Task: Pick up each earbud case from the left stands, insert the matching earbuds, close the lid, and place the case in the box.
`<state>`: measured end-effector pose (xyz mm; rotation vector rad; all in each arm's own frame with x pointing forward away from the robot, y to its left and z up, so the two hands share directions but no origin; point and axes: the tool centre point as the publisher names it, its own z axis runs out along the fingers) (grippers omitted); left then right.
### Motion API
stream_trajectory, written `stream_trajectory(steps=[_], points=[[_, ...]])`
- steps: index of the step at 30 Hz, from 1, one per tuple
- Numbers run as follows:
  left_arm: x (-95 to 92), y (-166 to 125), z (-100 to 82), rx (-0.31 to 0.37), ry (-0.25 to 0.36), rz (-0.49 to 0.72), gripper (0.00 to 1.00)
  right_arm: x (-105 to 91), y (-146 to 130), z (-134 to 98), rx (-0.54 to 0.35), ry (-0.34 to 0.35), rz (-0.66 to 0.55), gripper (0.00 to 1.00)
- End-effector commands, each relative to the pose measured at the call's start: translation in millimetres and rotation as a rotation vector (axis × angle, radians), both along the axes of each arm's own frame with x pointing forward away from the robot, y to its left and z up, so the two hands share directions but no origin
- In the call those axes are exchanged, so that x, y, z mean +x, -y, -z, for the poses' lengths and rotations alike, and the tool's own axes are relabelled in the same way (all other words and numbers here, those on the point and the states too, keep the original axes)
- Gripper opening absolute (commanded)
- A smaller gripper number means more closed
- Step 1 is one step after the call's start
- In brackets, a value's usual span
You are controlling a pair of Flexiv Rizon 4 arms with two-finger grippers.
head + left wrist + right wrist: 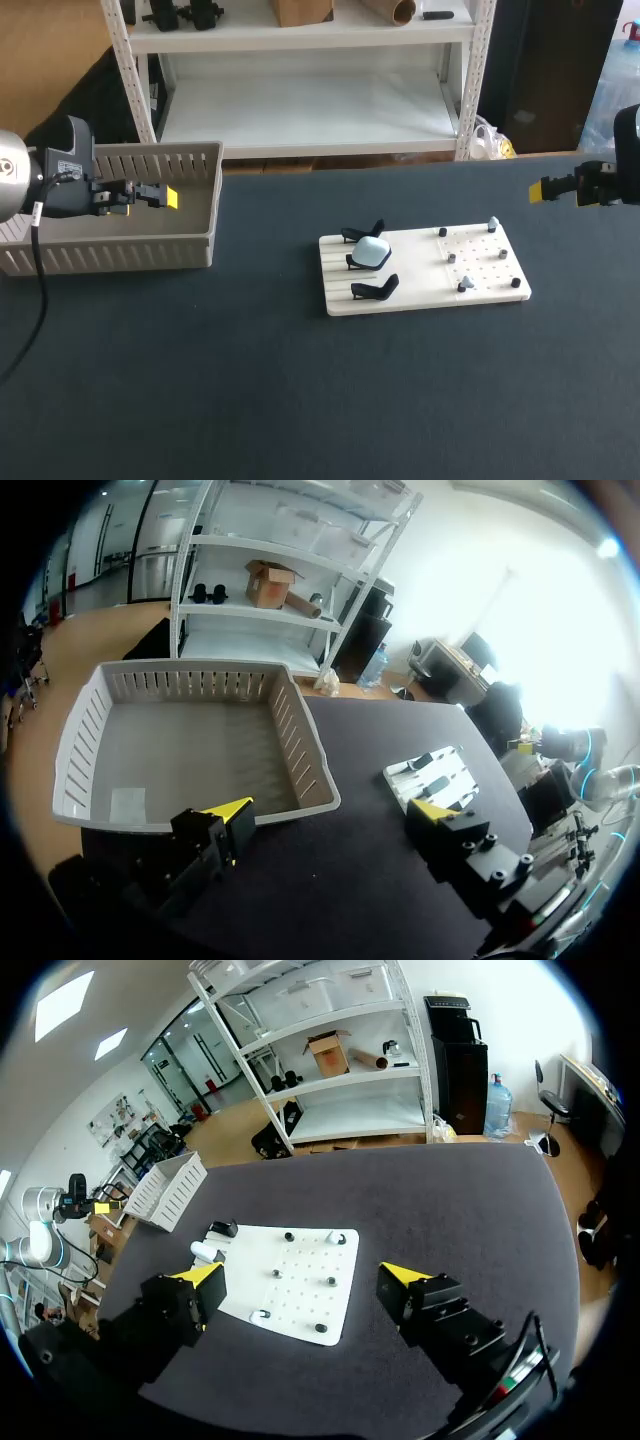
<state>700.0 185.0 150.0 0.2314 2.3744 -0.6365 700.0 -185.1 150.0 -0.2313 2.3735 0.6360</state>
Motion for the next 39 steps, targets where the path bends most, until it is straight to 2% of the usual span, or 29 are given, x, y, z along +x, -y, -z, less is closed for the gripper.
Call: stream_trajectory(steps=[1, 5, 9, 19, 23, 30, 35, 39], points=[[0.0, 0.0, 0.0, 0.000, 0.000, 0.000, 1.00, 0.0, 0.0, 0.0, 0.000, 0.000, 0.000, 1.00], [2.2, 2.7, -3.9, -0.001, 0.028, 0.038, 1.00, 0.0, 0.0, 0.0, 0.000, 0.000, 0.000, 1.00], [8.5, 9.1, -12.5, -0.005, 0.083, 0.106, 1.00, 0.0, 0.0, 0.0, 0.000, 0.000, 0.000, 1.00], [20.3, 41.5, -34.6, 0.043, 0.289, 0.464, 1.00, 0.0, 0.0, 0.0, 0.000, 0.000, 0.000, 1.00], [23.2, 57.7, -36.6, 0.066, 0.337, 0.614, 1.00, 0.0, 0.0, 0.0, 0.000, 0.000, 0.000, 1.00], [22.3, 87.5, -24.6, 0.110, 0.403, 0.834, 1.00, 0.0, 0.0, 0.0, 0.000, 0.000, 0.000, 1.00], [19.4, 102.0, -10.2, 0.078, 0.401, 0.940, 1.00, 0.0, 0.0, 0.0, 0.000, 0.000, 0.000, 1.00], [18.6, 113.8, 1.3, 0.084, 0.436, 1.005, 1.00, 0.0, 0.0, 0.0, 0.000, 0.000, 0.000, 1.00]])
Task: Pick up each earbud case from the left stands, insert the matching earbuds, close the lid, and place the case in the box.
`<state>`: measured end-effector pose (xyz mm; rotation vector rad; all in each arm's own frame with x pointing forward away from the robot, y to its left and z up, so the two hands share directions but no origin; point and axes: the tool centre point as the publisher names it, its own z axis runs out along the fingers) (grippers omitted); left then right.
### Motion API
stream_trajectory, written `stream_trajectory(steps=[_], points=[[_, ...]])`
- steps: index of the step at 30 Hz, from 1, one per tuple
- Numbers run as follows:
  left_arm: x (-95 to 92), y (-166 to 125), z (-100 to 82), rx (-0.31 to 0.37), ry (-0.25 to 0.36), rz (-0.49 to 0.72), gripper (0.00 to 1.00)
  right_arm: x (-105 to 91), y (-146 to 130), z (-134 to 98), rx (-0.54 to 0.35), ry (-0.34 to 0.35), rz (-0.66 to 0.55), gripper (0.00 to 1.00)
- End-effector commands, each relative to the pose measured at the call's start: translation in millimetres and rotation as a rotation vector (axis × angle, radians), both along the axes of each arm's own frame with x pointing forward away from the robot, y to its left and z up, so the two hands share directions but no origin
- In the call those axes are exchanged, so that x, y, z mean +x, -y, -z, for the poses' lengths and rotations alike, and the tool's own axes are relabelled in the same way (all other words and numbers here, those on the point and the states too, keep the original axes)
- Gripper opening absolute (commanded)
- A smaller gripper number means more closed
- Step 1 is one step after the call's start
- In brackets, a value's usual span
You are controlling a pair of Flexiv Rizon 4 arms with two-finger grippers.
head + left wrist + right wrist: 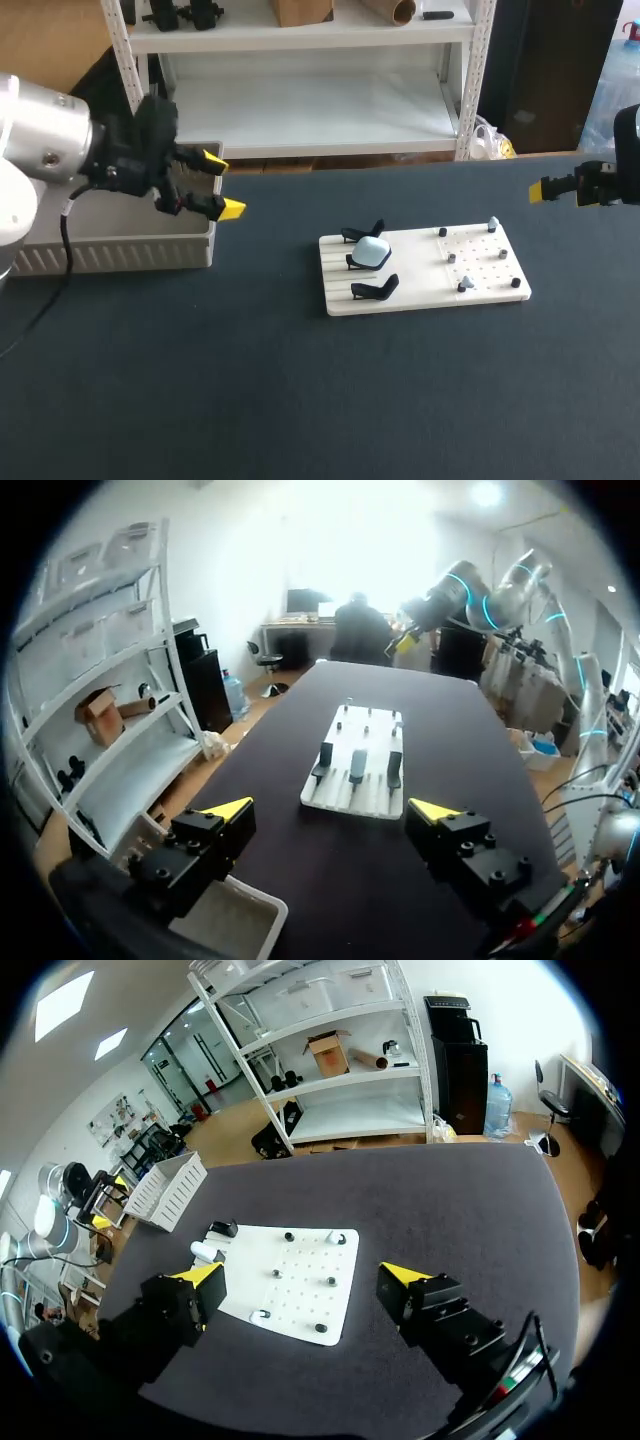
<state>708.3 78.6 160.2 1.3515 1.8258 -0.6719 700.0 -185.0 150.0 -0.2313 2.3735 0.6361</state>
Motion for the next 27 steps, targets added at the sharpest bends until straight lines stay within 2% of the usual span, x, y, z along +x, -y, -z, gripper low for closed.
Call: stream_trajectory(steps=[1, 14, 27], points=[[10.9, 10.3, 14.6, -0.028, -0.029, 0.172, 1.00, 0.0, 0.0, 0.0, 0.000, 0.000, 0.000, 1.00], [17.3, 54.6, 59.1, -0.045, -0.014, 0.261, 1.00, 0.0, 0.0, 0.0, 0.000, 0.000, 0.000, 1.00], [21.1, 101.7, 95.1, -0.074, -0.068, 0.314, 1.00, 0.0, 0.0, 0.0, 0.000, 0.000, 0.000, 1.00]])
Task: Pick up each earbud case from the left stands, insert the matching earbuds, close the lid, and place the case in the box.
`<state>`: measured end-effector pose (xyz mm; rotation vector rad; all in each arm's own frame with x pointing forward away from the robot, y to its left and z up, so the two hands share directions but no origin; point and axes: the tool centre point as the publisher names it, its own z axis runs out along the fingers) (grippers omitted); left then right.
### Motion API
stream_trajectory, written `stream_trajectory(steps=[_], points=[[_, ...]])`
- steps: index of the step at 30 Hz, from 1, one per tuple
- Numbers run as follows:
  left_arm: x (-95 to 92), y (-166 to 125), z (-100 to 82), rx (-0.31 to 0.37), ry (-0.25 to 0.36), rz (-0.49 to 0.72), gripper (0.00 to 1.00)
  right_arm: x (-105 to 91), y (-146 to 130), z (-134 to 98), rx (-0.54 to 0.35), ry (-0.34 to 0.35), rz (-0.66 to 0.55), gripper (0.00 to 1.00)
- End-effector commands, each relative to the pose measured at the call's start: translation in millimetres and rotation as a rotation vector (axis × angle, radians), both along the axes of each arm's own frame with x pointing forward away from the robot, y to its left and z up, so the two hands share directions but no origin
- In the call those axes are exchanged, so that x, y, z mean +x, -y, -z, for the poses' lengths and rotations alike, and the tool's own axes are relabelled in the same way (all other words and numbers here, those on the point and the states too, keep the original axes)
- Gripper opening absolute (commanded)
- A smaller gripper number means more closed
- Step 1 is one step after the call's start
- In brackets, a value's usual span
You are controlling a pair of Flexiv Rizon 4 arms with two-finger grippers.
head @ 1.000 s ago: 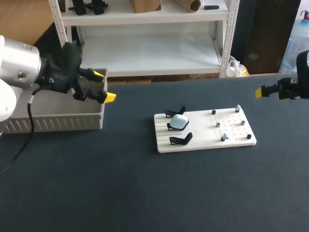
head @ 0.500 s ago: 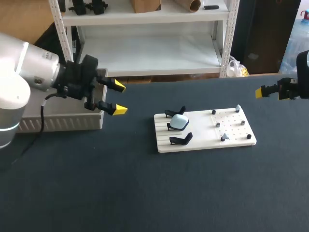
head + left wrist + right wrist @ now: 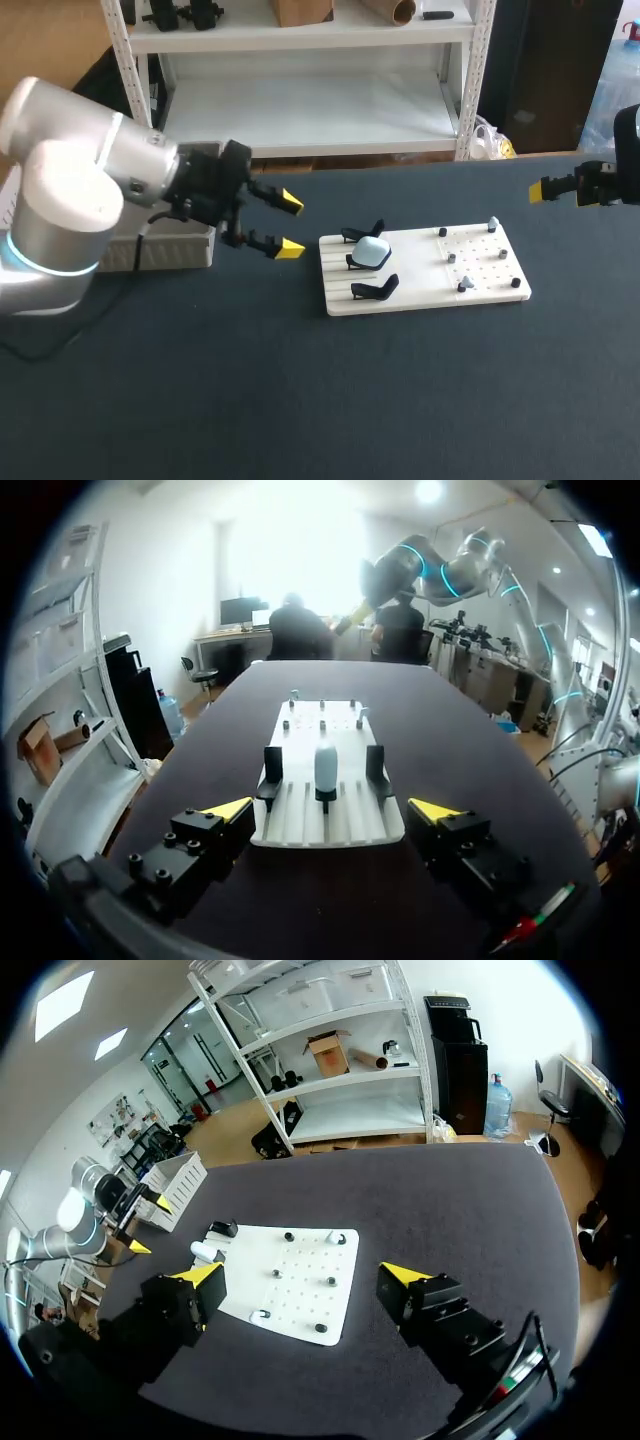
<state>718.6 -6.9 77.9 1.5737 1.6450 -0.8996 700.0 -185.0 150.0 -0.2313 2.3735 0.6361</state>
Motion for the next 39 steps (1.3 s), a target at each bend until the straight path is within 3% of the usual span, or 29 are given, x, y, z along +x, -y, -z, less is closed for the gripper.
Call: stream_trajectory(steps=[1, 15, 17, 24, 28, 33, 39], points=[[10.3, 19.4, 14.4, -0.008, -0.035, 0.042, 1.00, 0.0, 0.0, 0.0, 0.000, 0.000, 0.000, 1.00], [-1.3, 57.3, 32.7, -0.028, -0.036, 0.076, 0.93, 0.0, 0.0, 0.0, 0.000, 0.000, 0.000, 1.00], [-0.9, 61.0, 36.7, -0.027, -0.039, 0.073, 0.83, 0.0, 0.0, 0.0, 0.000, 0.000, 0.000, 1.00], [-1.9, 69.9, 45.3, -0.028, -0.043, 0.055, 0.64, 0.0, 0.0, 0.0, 0.000, 0.000, 0.000, 1.00], [0.7, 73.6, 48.7, -0.031, -0.043, 0.041, 0.71, 0.0, 0.0, 0.0, 0.000, 0.000, 0.000, 1.00], [2.9, 76.8, 50.7, -0.032, -0.043, 0.037, 0.55, 0.0, 0.0, 0.0, 0.000, 0.000, 0.000, 1.00], [5.7, 81.8, 53.3, -0.033, -0.046, 0.030, 0.60, 0.0, 0.0, 0.0, 0.000, 0.000, 0.000, 1.00]])
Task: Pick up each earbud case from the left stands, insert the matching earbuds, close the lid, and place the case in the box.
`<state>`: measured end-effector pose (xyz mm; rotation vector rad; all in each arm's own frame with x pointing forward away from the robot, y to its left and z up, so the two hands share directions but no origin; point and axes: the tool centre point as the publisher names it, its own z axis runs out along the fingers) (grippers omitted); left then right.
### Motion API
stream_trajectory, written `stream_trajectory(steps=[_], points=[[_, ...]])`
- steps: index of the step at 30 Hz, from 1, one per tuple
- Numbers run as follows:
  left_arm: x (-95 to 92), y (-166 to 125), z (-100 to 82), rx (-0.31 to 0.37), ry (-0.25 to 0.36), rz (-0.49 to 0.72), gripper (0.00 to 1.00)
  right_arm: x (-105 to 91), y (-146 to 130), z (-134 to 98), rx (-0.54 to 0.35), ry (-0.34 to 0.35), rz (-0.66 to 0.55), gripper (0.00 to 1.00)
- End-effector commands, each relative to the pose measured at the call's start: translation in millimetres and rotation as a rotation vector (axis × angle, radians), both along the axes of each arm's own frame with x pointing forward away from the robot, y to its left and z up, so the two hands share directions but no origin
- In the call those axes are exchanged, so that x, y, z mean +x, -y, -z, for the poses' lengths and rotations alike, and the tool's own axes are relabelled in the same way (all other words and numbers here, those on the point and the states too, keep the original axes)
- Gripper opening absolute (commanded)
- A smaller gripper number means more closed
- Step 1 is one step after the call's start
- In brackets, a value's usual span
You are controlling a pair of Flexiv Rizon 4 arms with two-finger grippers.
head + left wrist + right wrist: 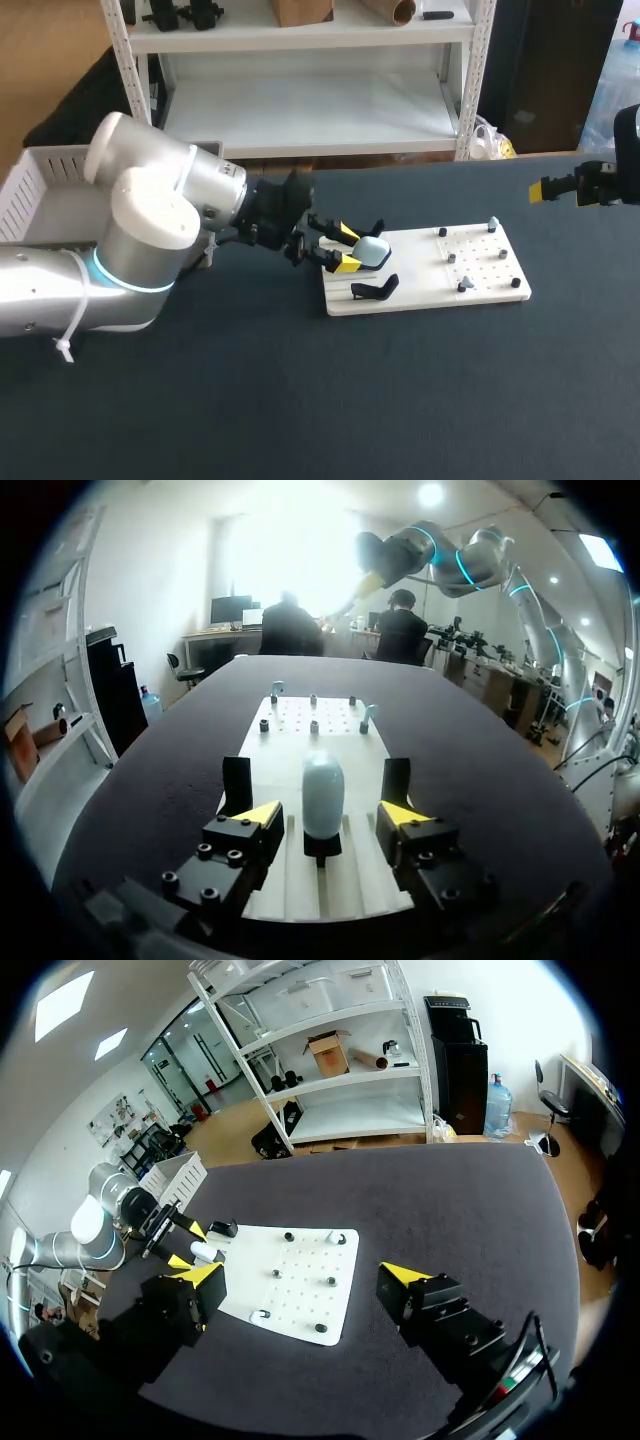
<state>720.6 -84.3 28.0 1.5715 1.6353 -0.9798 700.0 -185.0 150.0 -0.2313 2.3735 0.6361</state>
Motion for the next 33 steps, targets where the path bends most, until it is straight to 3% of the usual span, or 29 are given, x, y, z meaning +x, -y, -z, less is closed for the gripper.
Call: stream_trajectory(steps=[1, 16, 26, 33], points=[[4.5, 5.2, 3.7, -0.002, 0.001, -0.001, 0.60, 0.0, 0.0, 0.0, 0.000, 0.000, 0.000, 1.00], [5.8, 16.4, 11.5, 0.007, -0.005, -0.004, 0.50, 0.0, 0.0, 0.0, 0.000, 0.000, 0.000, 1.00], [5.6, 16.4, 10.2, 0.002, -0.013, -0.015, 0.48, 0.0, 0.0, 0.0, 0.000, 0.000, 0.000, 1.00], [4.0, 16.7, 11.5, -0.003, -0.015, -0.017, 0.38, 0.0, 0.0, 0.0, 0.000, 0.000, 0.000, 1.00]])
